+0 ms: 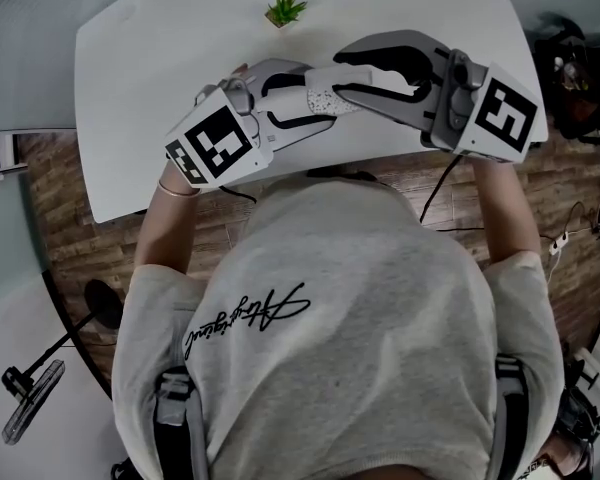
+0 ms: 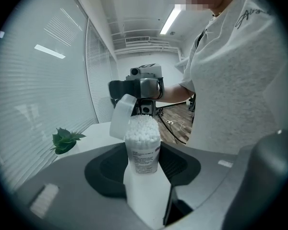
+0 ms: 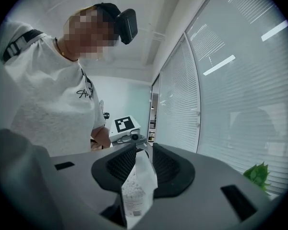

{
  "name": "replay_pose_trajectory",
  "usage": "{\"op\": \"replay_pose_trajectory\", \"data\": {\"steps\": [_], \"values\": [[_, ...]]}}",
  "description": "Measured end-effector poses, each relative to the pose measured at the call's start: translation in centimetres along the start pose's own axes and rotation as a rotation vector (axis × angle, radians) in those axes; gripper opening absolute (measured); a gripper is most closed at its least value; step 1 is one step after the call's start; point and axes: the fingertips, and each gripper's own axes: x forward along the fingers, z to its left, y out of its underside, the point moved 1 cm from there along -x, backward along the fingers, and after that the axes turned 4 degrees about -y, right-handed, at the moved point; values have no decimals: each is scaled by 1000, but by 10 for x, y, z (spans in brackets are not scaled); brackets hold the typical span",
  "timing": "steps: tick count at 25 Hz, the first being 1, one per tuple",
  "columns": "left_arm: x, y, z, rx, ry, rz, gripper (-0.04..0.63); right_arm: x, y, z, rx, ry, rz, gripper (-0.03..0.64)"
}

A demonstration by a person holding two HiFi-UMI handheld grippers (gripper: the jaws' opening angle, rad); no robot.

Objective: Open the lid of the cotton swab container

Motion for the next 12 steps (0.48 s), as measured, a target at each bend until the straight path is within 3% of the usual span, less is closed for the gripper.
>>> {"op": "replay_pose_trajectory", "data": {"steps": [12], "values": [[-6,-1,0,16,-20,4,195,3,-6,-5,2,-1,-30,80]]}}
